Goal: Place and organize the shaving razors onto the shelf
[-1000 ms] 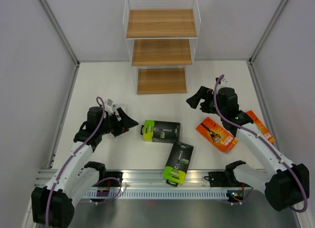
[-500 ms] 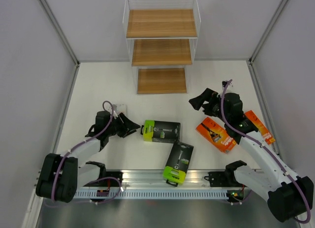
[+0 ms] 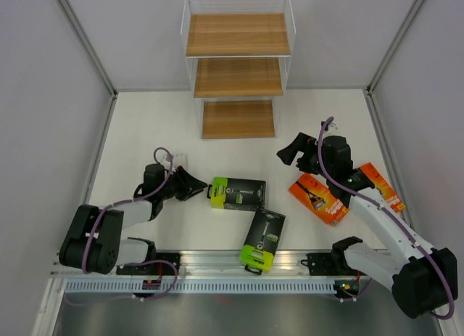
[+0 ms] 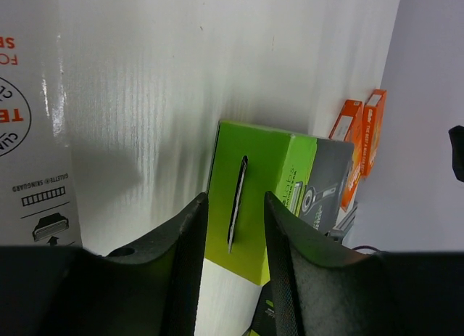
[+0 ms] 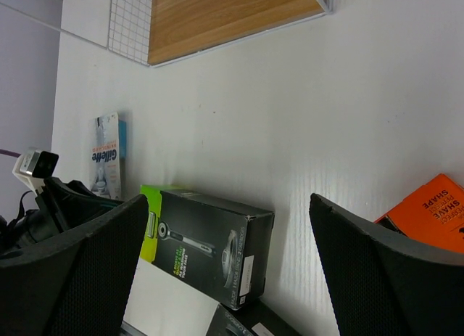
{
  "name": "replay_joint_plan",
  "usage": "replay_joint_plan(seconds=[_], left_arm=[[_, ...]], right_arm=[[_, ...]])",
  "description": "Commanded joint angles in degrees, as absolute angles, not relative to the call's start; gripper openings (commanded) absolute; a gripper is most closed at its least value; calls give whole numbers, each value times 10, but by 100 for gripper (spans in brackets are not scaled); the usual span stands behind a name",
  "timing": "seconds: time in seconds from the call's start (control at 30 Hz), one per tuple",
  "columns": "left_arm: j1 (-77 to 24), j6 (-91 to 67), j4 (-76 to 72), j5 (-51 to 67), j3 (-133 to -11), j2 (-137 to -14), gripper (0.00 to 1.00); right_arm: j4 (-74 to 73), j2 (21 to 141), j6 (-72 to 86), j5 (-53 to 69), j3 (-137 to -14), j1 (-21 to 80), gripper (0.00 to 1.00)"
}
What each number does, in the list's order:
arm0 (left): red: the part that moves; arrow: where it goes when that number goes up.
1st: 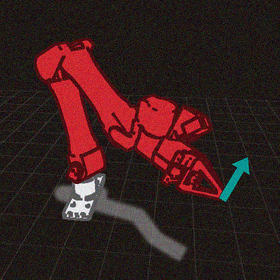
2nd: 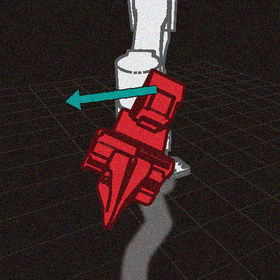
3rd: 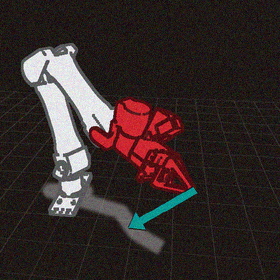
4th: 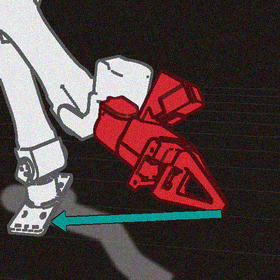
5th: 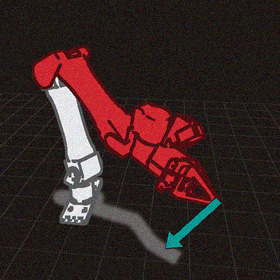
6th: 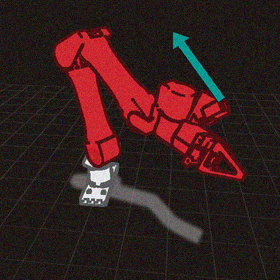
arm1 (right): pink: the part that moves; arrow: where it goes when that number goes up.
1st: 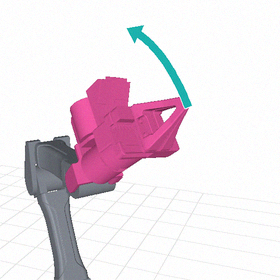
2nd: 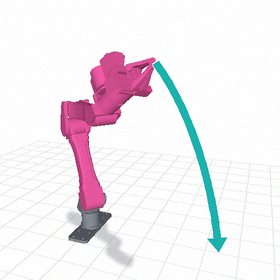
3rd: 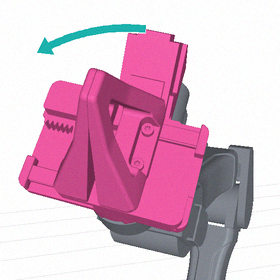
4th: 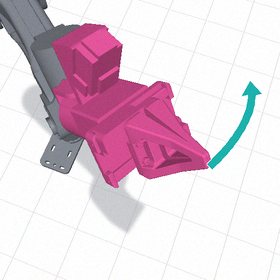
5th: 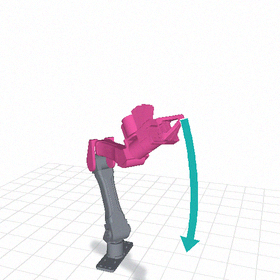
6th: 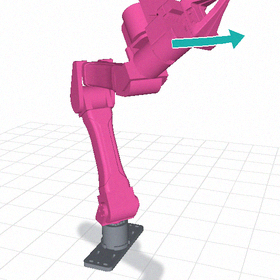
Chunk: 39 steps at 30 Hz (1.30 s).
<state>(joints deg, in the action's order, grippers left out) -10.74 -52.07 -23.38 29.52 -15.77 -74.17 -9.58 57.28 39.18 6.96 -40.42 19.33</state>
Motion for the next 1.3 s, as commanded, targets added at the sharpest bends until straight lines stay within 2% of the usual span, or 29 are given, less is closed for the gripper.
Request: replay_joint_plan(seconds=[0.0,0.13,0.33,0.67,1.1,1.2,1.23,1.27], left_arm=[[-110,-539,-302,318,-147,-761,42],[-110,-532,-312,316,-149,-798,38],[-114,-560,-406,353,-131,-846,36],[-133,-560,-417,357,-122,-828,36],[-142,-548,-436,338,-92,-833,28],[-143,-543,-453,337,-96,-839,19],[-143,-543,-459,344,-101,-842,8],[-143,-542,-463,348,-105,-845,2]], right_arm=[[-70,583,393,84,-414,194,98],[-70,584,391,83,-410,194,98],[-69,583,392,83,-408,194,98],[-55,583,409,92,-388,194,98],[-51,570,404,91,-362,194,98],[-44,569,406,91,-360,194,98],[-41,571,405,92,-361,194,98],[-40,572,406,93,-363,194,98]])
